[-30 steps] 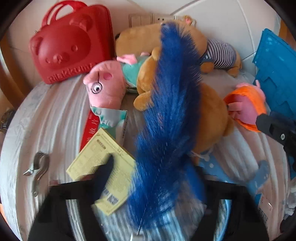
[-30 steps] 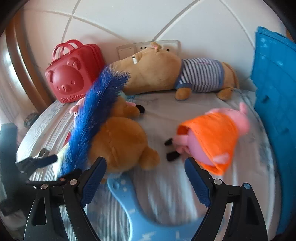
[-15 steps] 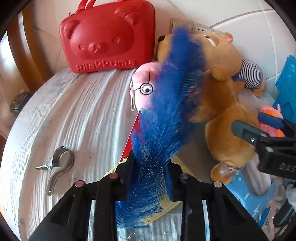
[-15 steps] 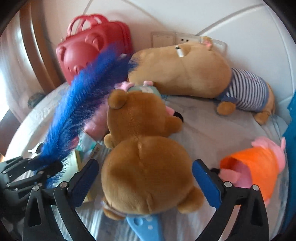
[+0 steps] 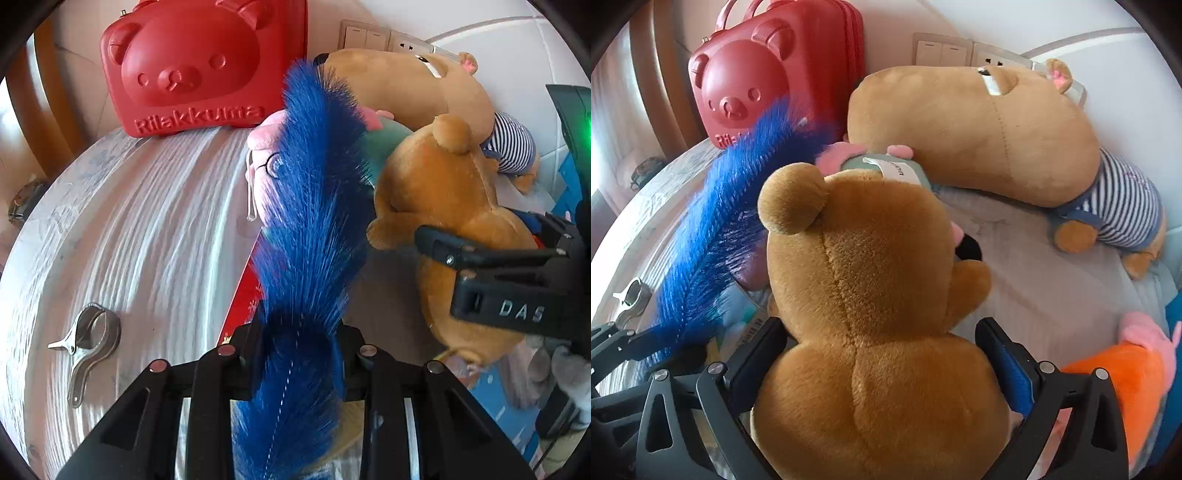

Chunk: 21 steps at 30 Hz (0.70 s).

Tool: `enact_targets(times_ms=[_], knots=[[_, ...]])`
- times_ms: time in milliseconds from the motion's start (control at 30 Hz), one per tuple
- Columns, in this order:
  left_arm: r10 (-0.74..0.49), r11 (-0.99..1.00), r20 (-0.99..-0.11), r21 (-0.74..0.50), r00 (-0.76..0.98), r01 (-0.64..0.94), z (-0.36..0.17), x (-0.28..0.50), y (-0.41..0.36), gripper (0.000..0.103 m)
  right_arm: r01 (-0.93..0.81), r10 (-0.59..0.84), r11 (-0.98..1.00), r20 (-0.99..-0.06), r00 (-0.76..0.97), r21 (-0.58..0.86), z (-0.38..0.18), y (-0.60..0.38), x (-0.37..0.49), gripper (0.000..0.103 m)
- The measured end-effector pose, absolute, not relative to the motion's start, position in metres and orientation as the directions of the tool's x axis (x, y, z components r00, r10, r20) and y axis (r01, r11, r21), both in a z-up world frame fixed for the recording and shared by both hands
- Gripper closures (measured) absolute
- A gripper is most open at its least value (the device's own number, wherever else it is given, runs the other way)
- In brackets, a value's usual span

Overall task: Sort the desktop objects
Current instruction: 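Lift the feather duster with left tool while right tool lifts the teddy bear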

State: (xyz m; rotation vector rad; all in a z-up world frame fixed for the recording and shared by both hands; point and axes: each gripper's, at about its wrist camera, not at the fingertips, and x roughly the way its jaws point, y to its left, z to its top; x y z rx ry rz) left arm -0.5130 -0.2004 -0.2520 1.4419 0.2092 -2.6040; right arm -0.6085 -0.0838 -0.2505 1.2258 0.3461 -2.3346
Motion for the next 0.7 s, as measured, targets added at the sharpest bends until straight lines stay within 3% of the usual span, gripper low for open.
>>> enact_targets(times_ms=[133,333,700], knots=[[-0.058,-0.979,-0.847,-0.056,-0.529,0.196,-0.253,-0.516,-0.199,0.078,0.524,-0.309,-0.852,-0.820,-0.482,0.013,-0.253,-0.085,-0.608,0.001],[-0.049,-0.981,-0.832,-0.064,-0.553,0.183,-0.239,-0.510,-0.193,0.080,0.510,-0.330,-0.859,-0.803,-0.496,0.038,-0.244,-0.076,-0.592,0.013],[-0.041,-0.985,-0.798,-0.070,-0.602,0.159,-0.200,-0.492,-0.182,0.081,0.483,-0.375,-0.871,-0.754,-0.540,0.088,-0.202,-0.047,-0.556,0.014]])
